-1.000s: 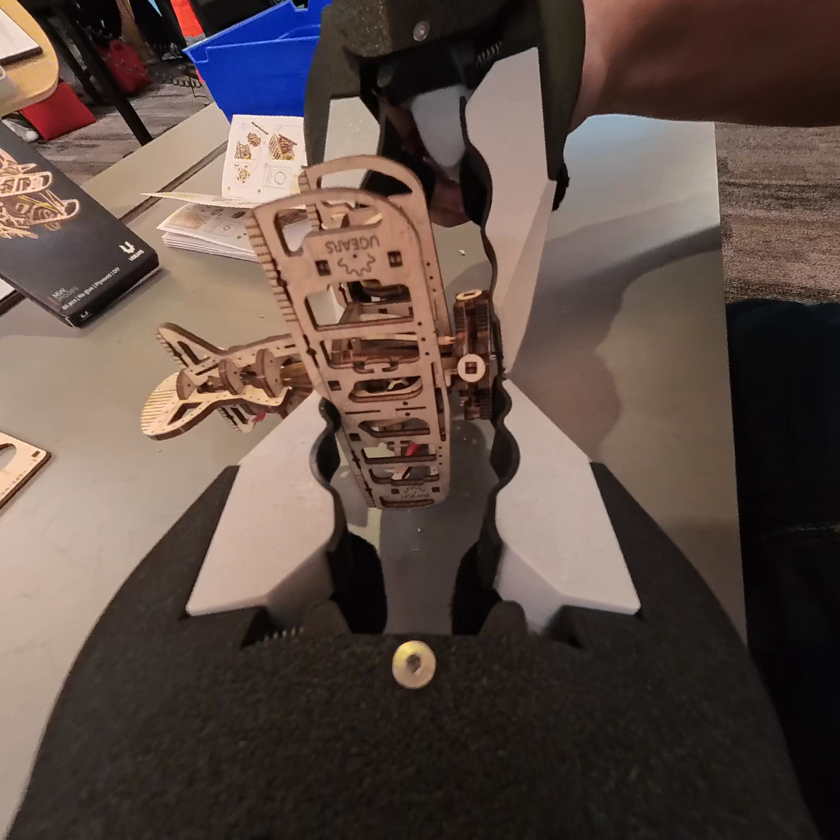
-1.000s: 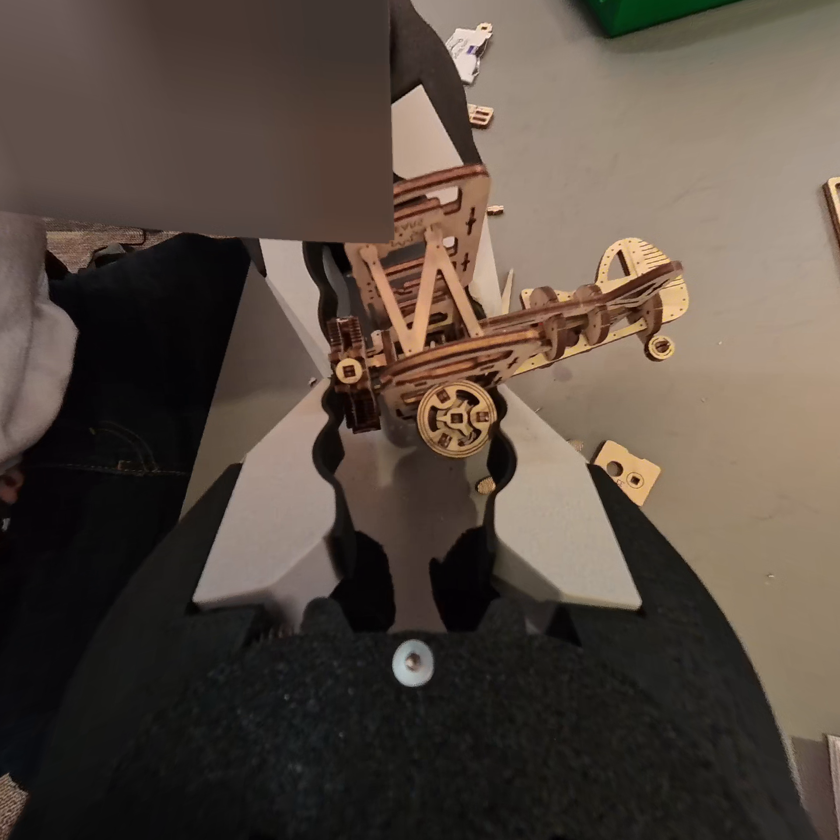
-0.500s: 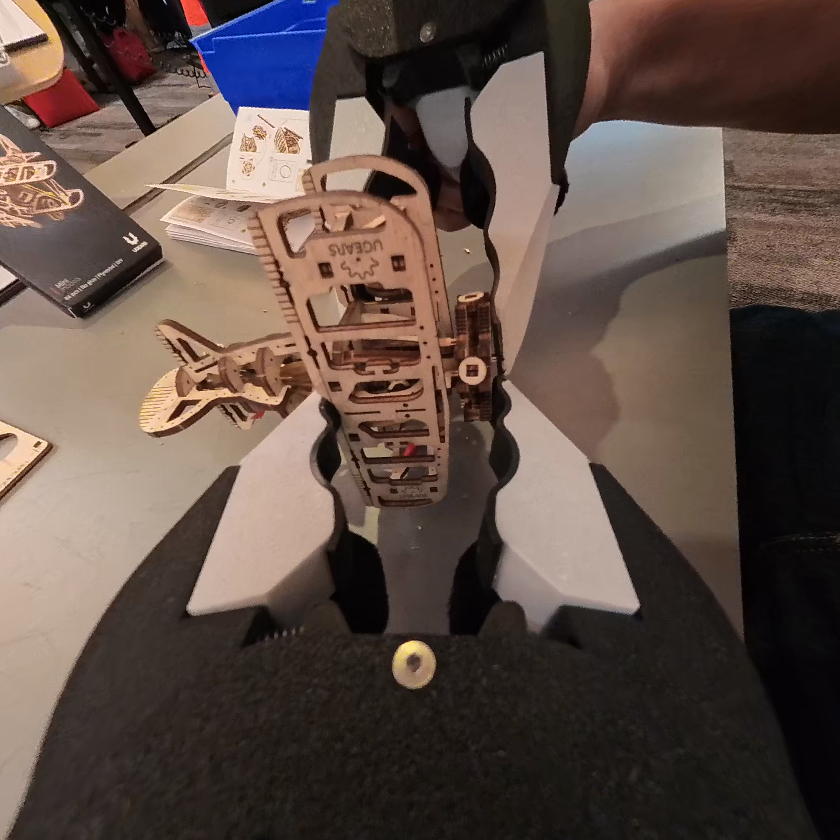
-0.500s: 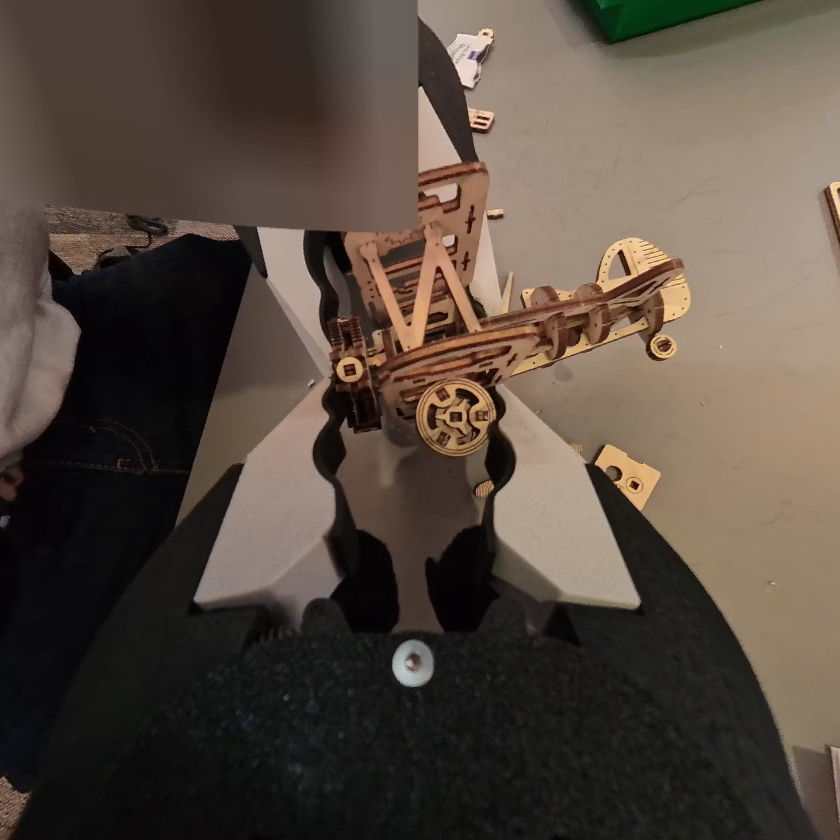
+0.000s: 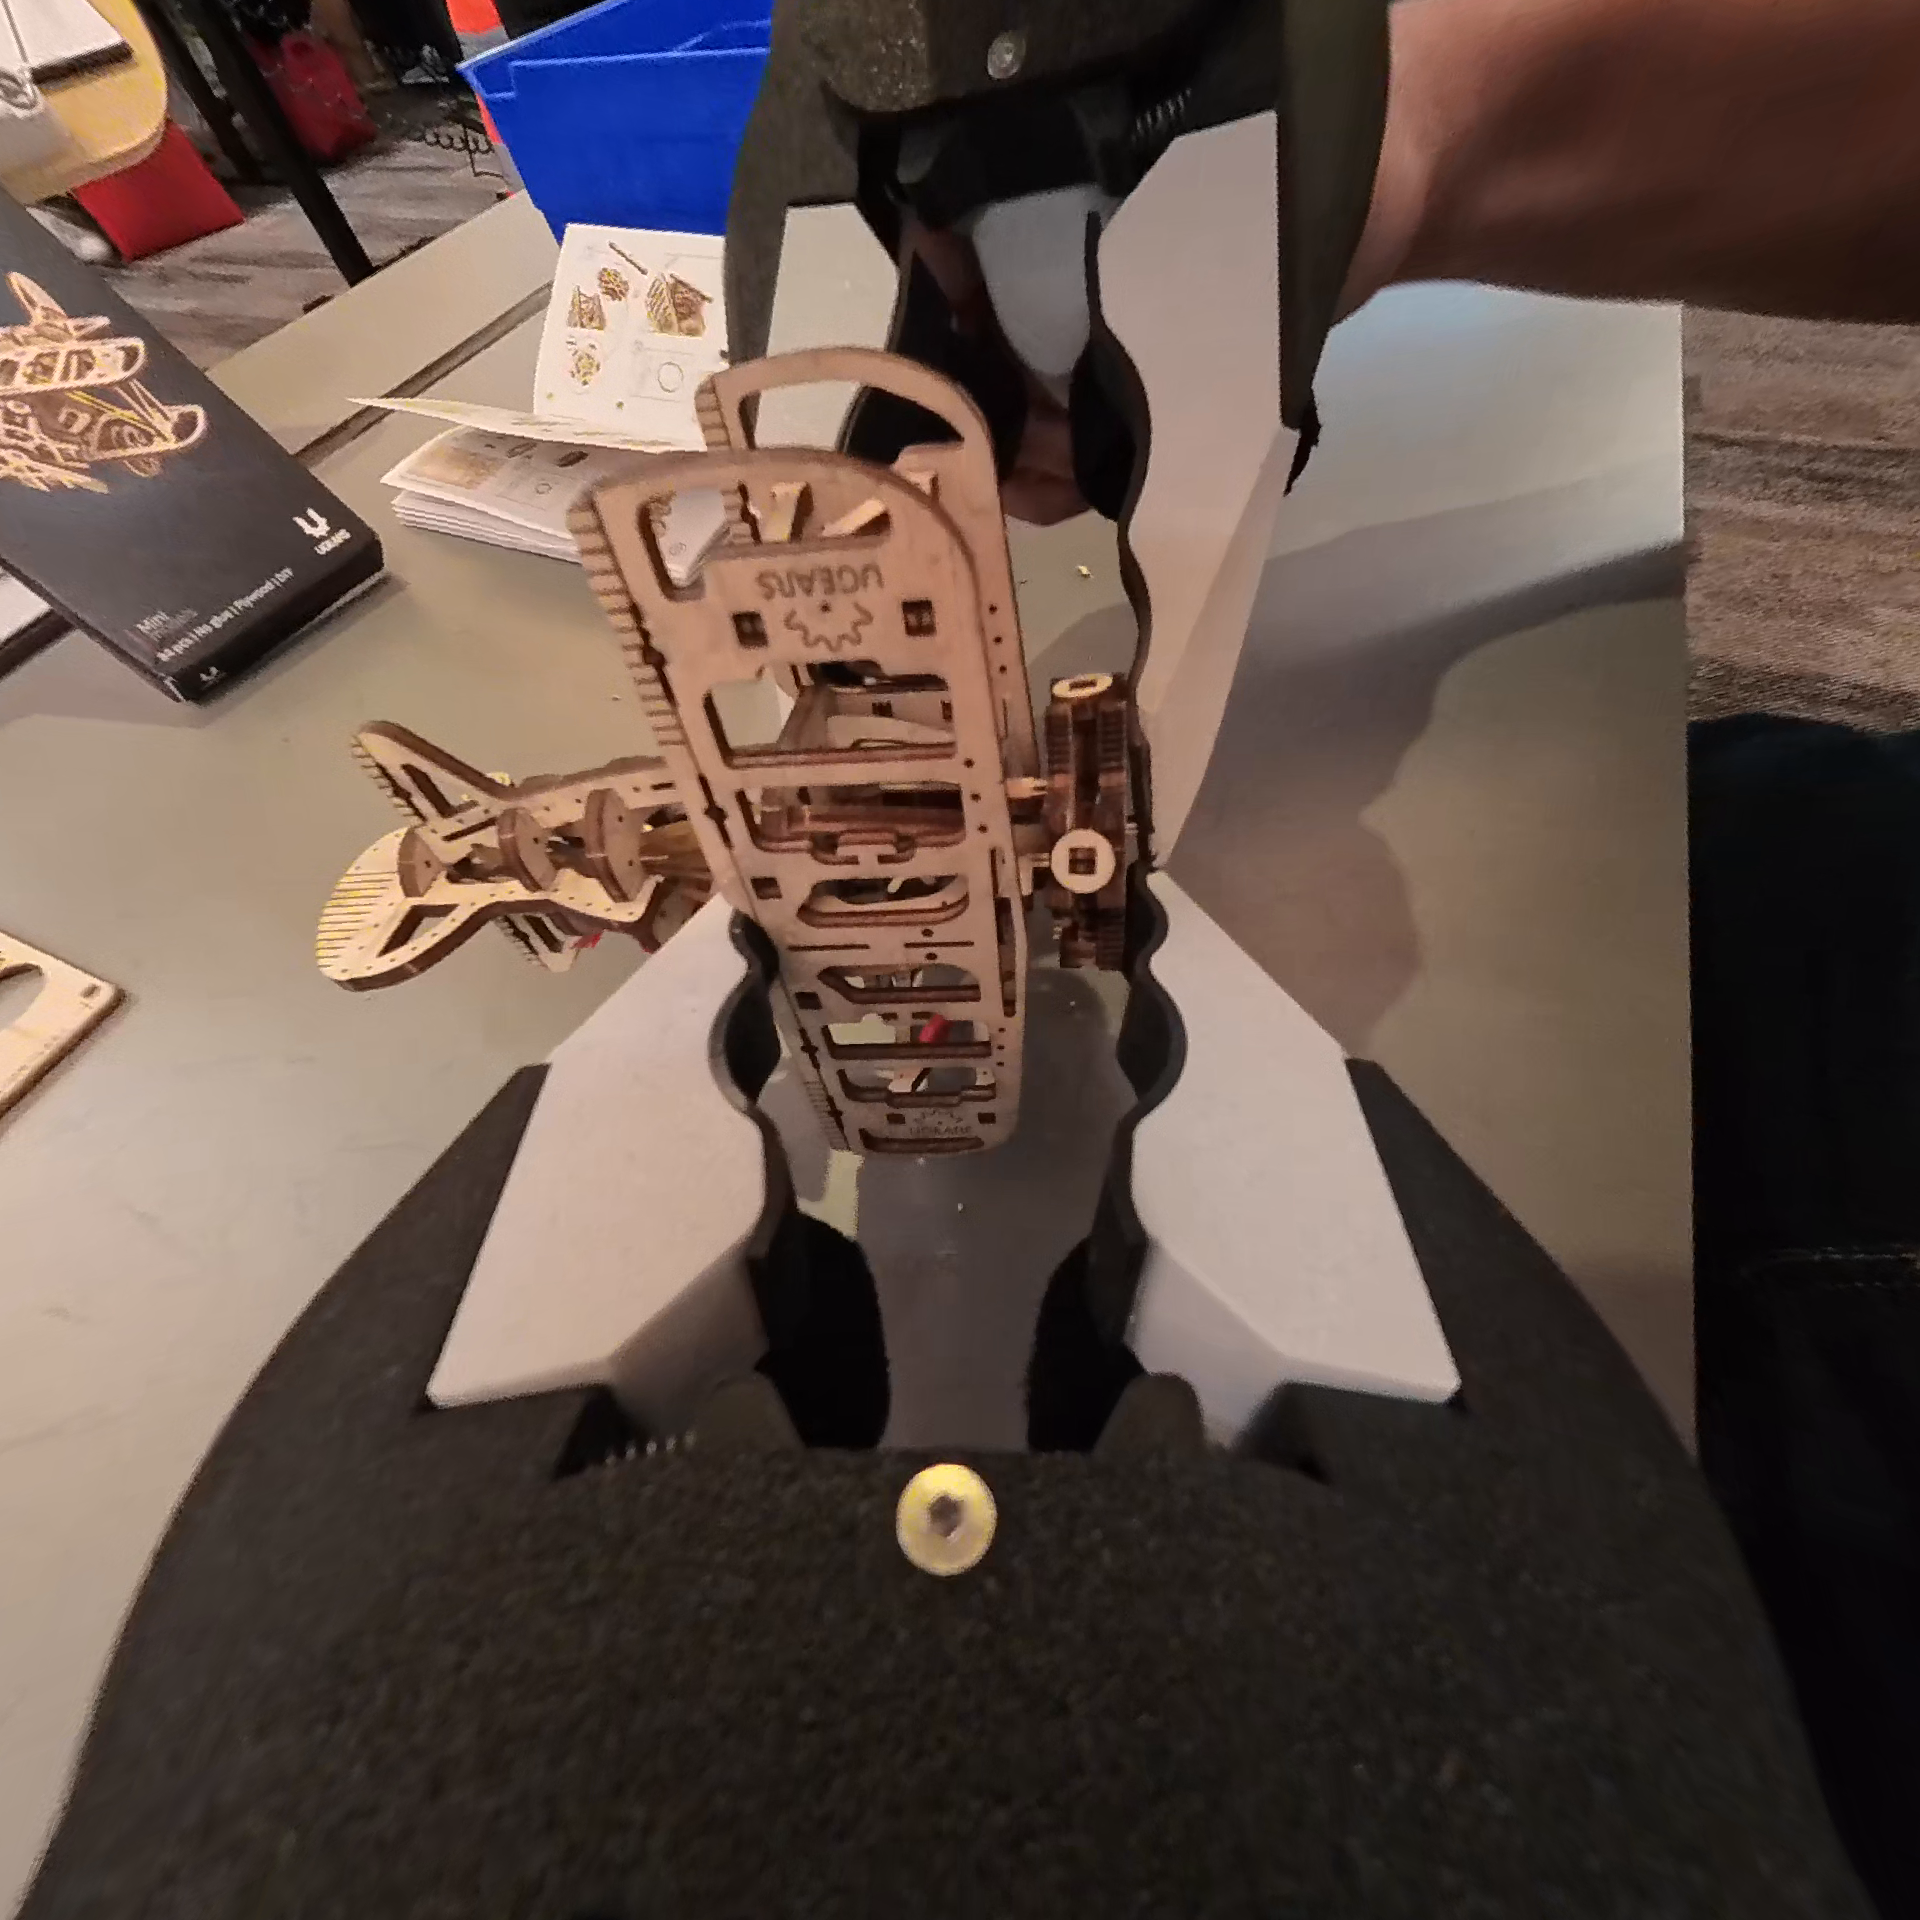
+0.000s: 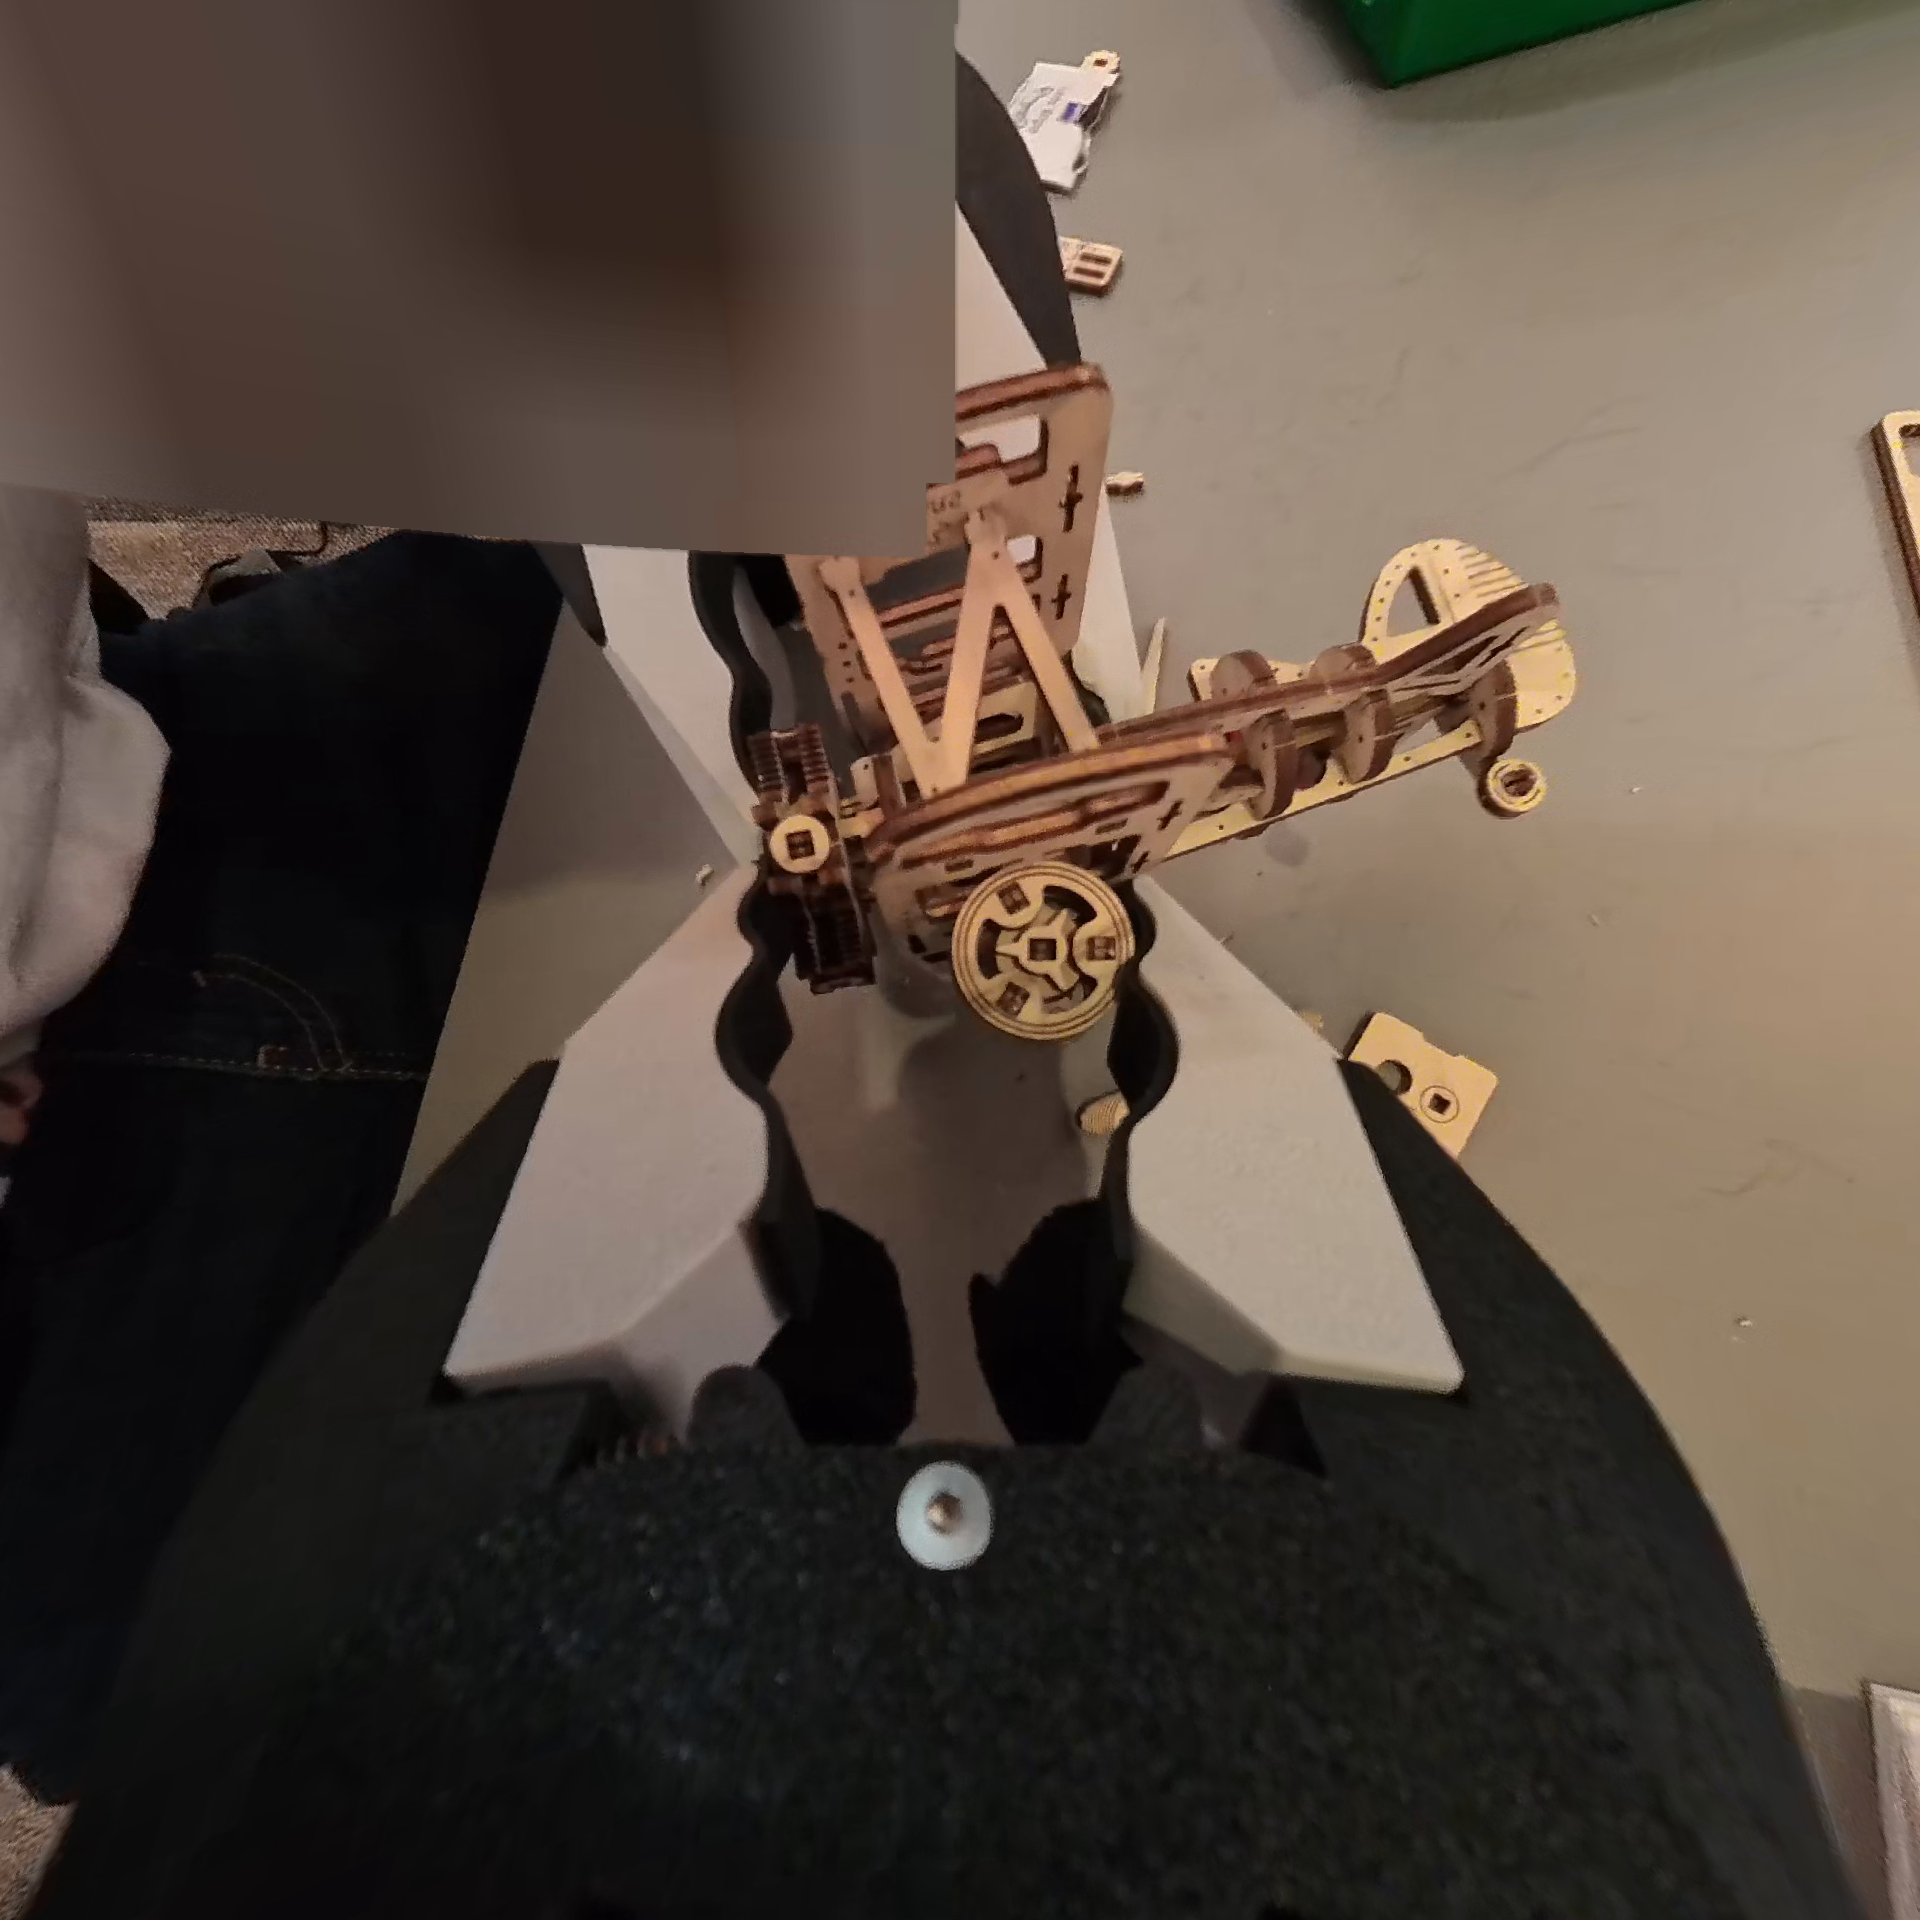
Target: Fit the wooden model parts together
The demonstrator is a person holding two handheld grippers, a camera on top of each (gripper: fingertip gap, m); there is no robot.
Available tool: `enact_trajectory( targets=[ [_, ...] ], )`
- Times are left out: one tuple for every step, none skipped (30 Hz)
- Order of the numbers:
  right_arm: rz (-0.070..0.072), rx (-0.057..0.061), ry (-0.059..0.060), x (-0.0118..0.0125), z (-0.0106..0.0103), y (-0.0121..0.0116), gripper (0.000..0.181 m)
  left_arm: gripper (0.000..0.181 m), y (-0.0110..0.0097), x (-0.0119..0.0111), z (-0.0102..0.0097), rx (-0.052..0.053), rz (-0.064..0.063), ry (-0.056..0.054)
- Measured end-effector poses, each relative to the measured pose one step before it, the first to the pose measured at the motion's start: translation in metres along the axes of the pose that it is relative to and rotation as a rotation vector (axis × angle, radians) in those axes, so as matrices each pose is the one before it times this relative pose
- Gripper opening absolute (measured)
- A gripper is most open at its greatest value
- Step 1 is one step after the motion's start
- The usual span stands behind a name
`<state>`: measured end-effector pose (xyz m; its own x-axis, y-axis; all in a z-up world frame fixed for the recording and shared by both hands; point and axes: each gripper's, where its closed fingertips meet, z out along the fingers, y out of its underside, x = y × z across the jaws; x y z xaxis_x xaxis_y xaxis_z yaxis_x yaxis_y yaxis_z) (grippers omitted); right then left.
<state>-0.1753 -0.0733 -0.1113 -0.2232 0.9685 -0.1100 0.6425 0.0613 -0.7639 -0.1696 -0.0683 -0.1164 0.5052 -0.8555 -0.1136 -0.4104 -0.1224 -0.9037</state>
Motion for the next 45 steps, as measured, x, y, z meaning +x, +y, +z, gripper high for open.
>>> enact_trajectory(
  targets=[
    [-0.013, 0.0033, 0.0015, 0.00007, -0.00041, 0.00048, 0.061, 0.063, -0.00004, 0.00024, 0.00059, -0.0029, 0.0192, -0.01],
    [0.002, 0.0091, 0.0018, 0.00082, 0.00034, -0.00074, 0.061, 0.063, 0.0001, -0.00062, 0.00006, 0.0011, 0.002, -0.0023],
    [0.0039, 0.0115, 0.0026, 0.0008, 0.00055, -0.00085, 0.062, 0.063, 0.0003, -0.00102, -0.00049, 0.003, -0.0045, 0.0042],
    [0.0014, 0.0139, -0.0024, 0.00007, 0.00007, -0.00029, 0.062, 0.063, 0.00008, -0.00027, -0.00027, 0.0033, 0.0019, 0.0033],
    [-0.0027, 0.012, -0.0055, -0.00017, -0.00039, 0.00022, 0.062, 0.064, -0.00024, 0.00014, 0.00025, 0.002, 0.0065, -0.002],
    [-0.01, 0.0102, 0.0012, 0.00009, -0.00036, 0.00022, 0.062, 0.064, -0.00025, 0.00018, 0.0004, 0.0014, 0.0072, -0.0015],
    [-0.0133, 0.0037, 0.0053, -0.00007, 0.00007, 0.00006, 0.064, 0.064, -0.00006, -0.00008, 0.00006, 0.0025, -0.0005, 0.0048],
    [-0.0074, 0.0061, 0.0048, 0.00011, 0.00038, -0.00035, 0.067, 0.063, 0.00038, -0.00062, -0.00014, 0.0, -0.0041, 0.0027],
    [-0.005, 0.0122, 0.005, 0.0005, 0.00031, -0.00042, 0.069, 0.063, 0.00027, -0.00069, -0.00017, -0.0001, -0.0048, 0.0011],
    [0.0034, 0.0163, 0.0023, 0.00042, 0.00008, -0.0006, 0.07, 0.063, 0.00019, -0.0002, 0.00001, -0.0004, -0.0014, 0.0003],
    [0.0049, 0.0151, 0.0009, 0.00042, -0.00013, -0.00065, 0.071, 0.063, 0.0, -0.00042, 0.00009, -0.0002, -0.0009, -0.0022],
    [-0.0016, 0.0074, 0.0025, 0.00028, 0.00001, -0.00021, 0.072, 0.063, -0.00001, -0.00015, 0.00011, 0.0006, -0.0038, 0.0018],
    [0.0001, 0.0049, 0.0031, 0.00018, -0.0001, -0.00014, 0.072, 0.063, -0.00003, -0.00014, -0.00002, 0.0003, -0.0041, 0.0022],
    [0.005, 0.0022, -0.0014, -0.00023, -0.00013, -0.00004, 0.072, 0.063, -0.00002, 0.00003, 0.00003, 0.0005, -0.0019, 0.0018],
    [0.0021, -0.0002, -0.0028, -0.00014, -0.00006, 0.00014, 0.073, 0.062, -0.00005, 0.00006, 0.00001, 0.0006, -0.0006, 0.0011],
    [-0.0025, 0.0009, -0.0019, -0.00008, -0.00028, 0.00009, 0.073, 0.062, -0.00007, -0.00013, -0.00004, 0.0004, -0.0024, 0.0015],
    [-0.0011, 0.0028, -0.0037, -0.00064, -0.00051, -0.00004, 0.073, 0.062, 0.00004, -0.00009, 0.00001, 0.0006, -0.0048, 0.003],
    [-0.0018, 0.0048, -0.0046, -0.0004, -0.00063, 0.00016, 0.073, 0.062, -0.00006, -0.0002, -0.00002, 0.0005, -0.0036, 0.002],
    [-0.0053, 0.0089, -0.0075, -0.0006, -0.00068, 0.00038, 0.074, 0.062, 0.0, -0.0001, 0.0, 0.0, 0.0001, -0.0006],
    [-0.0045, 0.0091, -0.005, -0.0003, -0.00046, 0.00091, 0.075, 0.062, -0.00003, 0.00029, 0.0, -0.0001, 0.0021, 0.0006],
    [-0.0024, 0.0084, 0.0021, 0.00094, -0.00017, 0.00098, 0.079, 0.061, -0.00004, 0.00063, -0.00011, 0.0005, 0.0018, 0.0036],
    [-0.0042, 0.0053, 0.002, 0.00084, -0.00022, 0.00063, 0.079, 0.06, -0.00005, 0.00016, 0.0, 0.0008, -0.0015, 0.0023],
    [-0.0073, 0.01, 0.0, 0.0001, 0.00003, -0.00111, 0.078, 0.06, -0.0001, 0.00013, -0.00014, 0.0009, -0.0022, 0.0032],
    [-0.0143, 0.0068, -0.0054, -0.00098, 0.0004, -0.00151, 0.076, 0.06, -0.00004, 0.00045, -0.00017, 0.0005, -0.0021, 0.0055],
    [-0.0047, 0.0015, 0.0006, 0.00043, 0.00052, -0.00033, 0.076, 0.06, -0.00012, 0.0, -0.00035, 0.0012, -0.0038, 0.0031],
    [0.0047, 0.0021, -0.0005, 0.0004, -0.0004, -0.00038, 0.074, 0.06, -0.00008, -0.00031, -0.00013, 0.0009, -0.0035, 0.0009],
    [-0.0043, -0.0052, 0.0068, 0.00062, -0.00112, -0.00031, 0.07, 0.06, 0.00007, 0.00059, 0.00024, -0.0001, -0.0021, 0.0072],
    [-0.0049, -0.0048, 0.0093, 0.00101, -0.00067, -0.00004, 0.066, 0.061, -0.00005, -0.00038, 0.00008, 0.0001, 0.0003, -0.0029],
    [-0.0013, -0.0072, -0.0026, -0.00022, -0.00008, 0.00053, 0.064, 0.062, -0.0001, 0.00062, 0.00008, 0.0, 0.0087, -0.0031],
    [-0.0042, -0.01, -0.0027, -0.0005, -0.00053, 0.00085, 0.062, 0.063, -0.00028, 0.00124, 0.00023, 0.0012, 0.0132, -0.0016],
    [-0.0092, -0.0069, 0.0013, -0.00031, -0.00026, 0.00053, 0.061, 0.064, -0.00013, 0.00054, 0.00036, -0.0006, 0.01, -0.0061],
    [-0.0055, -0.0058, -0.0002, -0.00057, -0.00013, 0.00055, 0.06, 0.064, -0.00017, 0.00043, 0.00025, -0.001, 0.0101, -0.0057],
    [-0.0057, -0.0048, 0.0006, -0.00051, -0.00023, 0.00051, 0.059, 0.065, -0.00015, 0.00089, 0.00022, -0.0004, 0.0093, -0.0041],
    [-0.0041, -0.0019, 0.0011, -0.00036, -0.00043, 0.00034, 0.059, 0.066, -0.00047, 0.00091, 0.00029, 0.0004, 0.0035, 0.0003],
    [0.0036, 0.0016, -0.0006, -0.00038, -0.00021, 0.00021, 0.058, 0.067, -0.00045, 0.0008, -0.00014, 0.0025, -0.0056, 0.0074],
    [0.0092, 0.0018, -0.0012, -0.00045, 0.0, -0.00007, 0.058, 0.067, -0.00052, 0.00065, -0.00034, 0.0032, -0.0106, 0.0114],
    [0.0091, -0.0001, 0.0012, -0.00009, 0.00017, -0.00011, 0.058, 0.067, -0.0003, 0.00044, -0.00032, 0.0023, -0.0113, 0.0116],
    [0.0024, 0.0002, 0.0023, 0.00003, 0.00001, 0.00009, 0.058, 0.068, -0.00063, 0.00064, -0.00044, 0.004, -0.0132, 0.016],
    [-0.0004, -0.0002, 0.0013, 0.00008, -0.00013, -0.00001, 0.058, 0.071, -0.00109, 0.00139, -0.00056, 0.0048, -0.0262, 0.0246],
    [0.0009, -0.0017, 0.0029, 0.00051, 0.00005, 0.00001, 0.058, 0.074, -0.00204, 0.0014, -0.00069, 0.0106, -0.0377, 0.0243],
    [-0.0002, 0.0002, 0.0047, 0.0008, 0.00007, -0.00007, 0.058, 0.079, -0.00147, 0.00215, -0.00033, 0.0058, -0.037, 0.027],
    [0.0037, 0.0015, -0.0026, 0.00008, 0.00003, -0.00019, 0.058, 0.083, -0.00064, 0.00075, -0.00042, -0.0038, -0.0231, 0.0146],
    [0.0012, 0.0023, -0.0051, -0.00023, 0.00039, -0.00025, 0.058, 0.077, -0.00032, -0.00328, -0.0014, -0.0103, -0.0056, -0.0178],
    [-0.0059, 0.0029, 0.0002, -0.00015, 0.00082, -0.00029, 0.057, 0.067, 0.00005, -0.00433, -0.00149, -0.0131, 0.0079, -0.0261],
    [-0.0123, 0.0034, 0.0042, 0.00024, 0.00046, -0.00034, 0.057, 0.067, 0.00036, -0.00099, -0.00057, -0.0109, 0.0152, -0.0077]
  ],
)
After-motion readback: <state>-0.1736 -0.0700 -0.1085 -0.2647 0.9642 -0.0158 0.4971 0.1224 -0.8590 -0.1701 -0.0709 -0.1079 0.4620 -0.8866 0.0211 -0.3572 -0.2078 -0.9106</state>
